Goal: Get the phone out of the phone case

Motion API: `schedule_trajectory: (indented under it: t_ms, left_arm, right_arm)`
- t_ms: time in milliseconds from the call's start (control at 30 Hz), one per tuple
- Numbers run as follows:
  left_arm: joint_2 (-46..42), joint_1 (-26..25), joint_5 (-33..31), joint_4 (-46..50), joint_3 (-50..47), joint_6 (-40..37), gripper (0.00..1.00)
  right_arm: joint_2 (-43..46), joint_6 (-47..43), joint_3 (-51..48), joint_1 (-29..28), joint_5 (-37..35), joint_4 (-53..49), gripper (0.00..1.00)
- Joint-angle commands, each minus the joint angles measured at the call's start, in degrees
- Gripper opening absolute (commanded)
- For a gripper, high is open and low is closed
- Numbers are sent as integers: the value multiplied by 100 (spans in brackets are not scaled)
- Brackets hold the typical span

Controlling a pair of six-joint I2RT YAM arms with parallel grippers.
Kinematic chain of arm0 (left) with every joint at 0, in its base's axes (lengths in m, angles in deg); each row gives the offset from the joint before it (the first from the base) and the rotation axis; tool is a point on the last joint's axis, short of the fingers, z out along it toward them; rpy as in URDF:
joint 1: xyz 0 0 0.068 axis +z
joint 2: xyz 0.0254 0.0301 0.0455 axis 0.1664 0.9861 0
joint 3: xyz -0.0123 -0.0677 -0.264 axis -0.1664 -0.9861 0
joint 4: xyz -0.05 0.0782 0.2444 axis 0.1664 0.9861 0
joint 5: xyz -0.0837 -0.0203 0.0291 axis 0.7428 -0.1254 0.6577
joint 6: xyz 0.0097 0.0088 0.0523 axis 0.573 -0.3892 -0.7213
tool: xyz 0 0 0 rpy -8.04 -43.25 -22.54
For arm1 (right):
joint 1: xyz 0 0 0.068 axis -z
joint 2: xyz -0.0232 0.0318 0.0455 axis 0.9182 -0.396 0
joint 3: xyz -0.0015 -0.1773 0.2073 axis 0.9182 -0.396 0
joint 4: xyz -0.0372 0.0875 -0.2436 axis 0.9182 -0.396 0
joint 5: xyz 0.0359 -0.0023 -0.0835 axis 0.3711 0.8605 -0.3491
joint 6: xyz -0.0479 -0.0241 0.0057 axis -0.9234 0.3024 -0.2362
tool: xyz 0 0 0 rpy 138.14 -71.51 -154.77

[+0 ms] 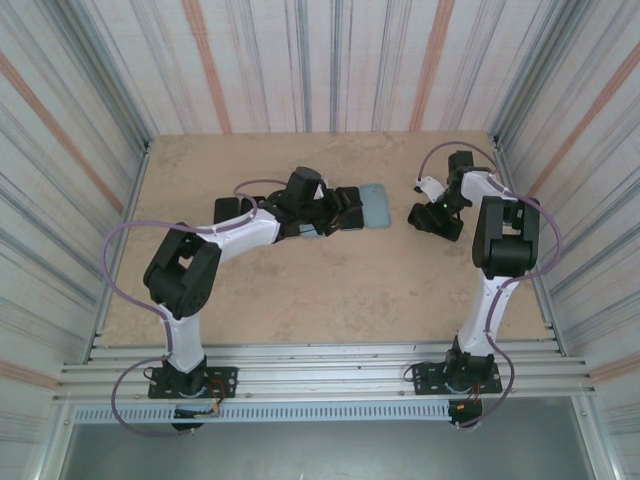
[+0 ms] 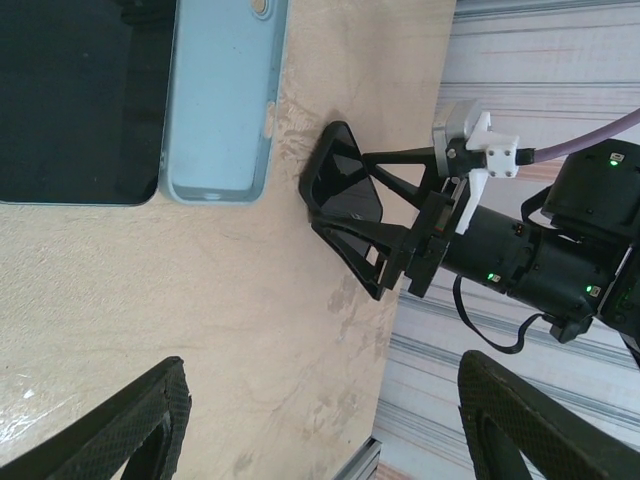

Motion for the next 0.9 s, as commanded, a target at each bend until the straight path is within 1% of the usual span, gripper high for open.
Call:
schedule_trajectory:
  t_ms: [0,100,200,333,467,600,700,767,867]
  left_arm:
    - [-264,10,90,34,27,-120,73]
    - [-258,14,93,2,26,-96,73]
    - [-241,21,117,-2,38,-87,73]
    - [-214,14,155,13,62,-87,73]
    - [-196,14,180,13,71,-74,73]
    - [-222,18,191,66,67,-110,73]
    - [-223,14,202,77,71,-122,73]
    - [-206,14,222,77,94,-121,73]
    - [-171,13,236,93,153,-130,72]
  right_arm:
    - [-8,-162,6,54,172,-526,99]
    - [226,-207,-393,50,6,-440,99]
    - [493,-234,-880,61,-198,-114,99]
    - [609,-223,-1119,87,-365,61,100]
    - [578,-78,-1170,122,-368,108,96]
    - [482,64,-1169,127,-489,152,89]
    - [477,134,-1178,124,-371,172,83]
    - [505,151,-1173,132,-298,183,78]
    - [510,183,-1117,127,-352,78,66]
